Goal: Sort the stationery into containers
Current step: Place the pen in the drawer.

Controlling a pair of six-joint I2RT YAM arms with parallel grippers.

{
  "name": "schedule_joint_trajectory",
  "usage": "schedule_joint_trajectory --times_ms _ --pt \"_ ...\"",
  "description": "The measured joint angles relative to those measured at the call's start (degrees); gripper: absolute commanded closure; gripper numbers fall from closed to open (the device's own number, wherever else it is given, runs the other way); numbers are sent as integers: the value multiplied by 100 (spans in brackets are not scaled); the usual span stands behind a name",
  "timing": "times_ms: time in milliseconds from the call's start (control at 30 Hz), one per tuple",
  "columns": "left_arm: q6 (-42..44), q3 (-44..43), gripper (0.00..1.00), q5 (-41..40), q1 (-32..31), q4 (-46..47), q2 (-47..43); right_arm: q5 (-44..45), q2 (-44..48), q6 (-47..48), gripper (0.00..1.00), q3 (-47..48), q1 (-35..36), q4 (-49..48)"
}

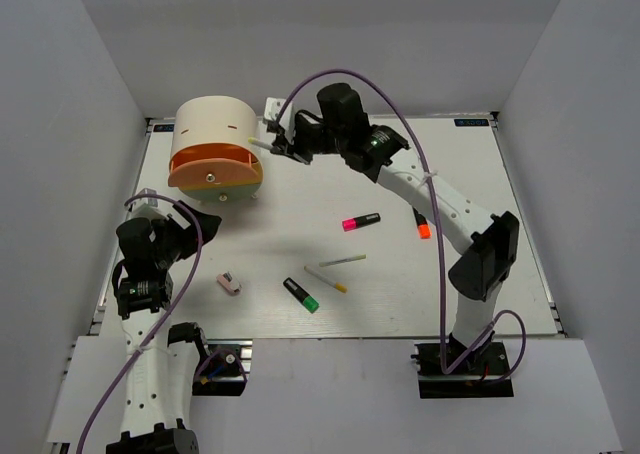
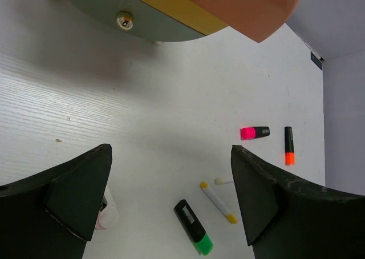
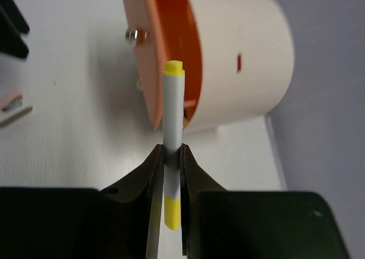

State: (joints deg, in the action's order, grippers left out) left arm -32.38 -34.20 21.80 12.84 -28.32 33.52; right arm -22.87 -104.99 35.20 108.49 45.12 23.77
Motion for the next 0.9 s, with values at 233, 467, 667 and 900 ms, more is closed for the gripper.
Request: schedule_joint_trajectory --times_ms 233,467,667,900 --pt "-31 76 5 13 -2 96 0 -905 -601 -1036 100 448 42 -1773" --pt "-55 170 5 50 -2 146 11 -1244 -1685 -2124 100 962 162 -3049" --pt "-63 195 5 72 -2 179 17 -1226 -2168 -2461 100 1266 214 -3554" --pt "-81 308 5 116 -2 284 35 -1222 -2194 -2540 100 1281 214 -3869"
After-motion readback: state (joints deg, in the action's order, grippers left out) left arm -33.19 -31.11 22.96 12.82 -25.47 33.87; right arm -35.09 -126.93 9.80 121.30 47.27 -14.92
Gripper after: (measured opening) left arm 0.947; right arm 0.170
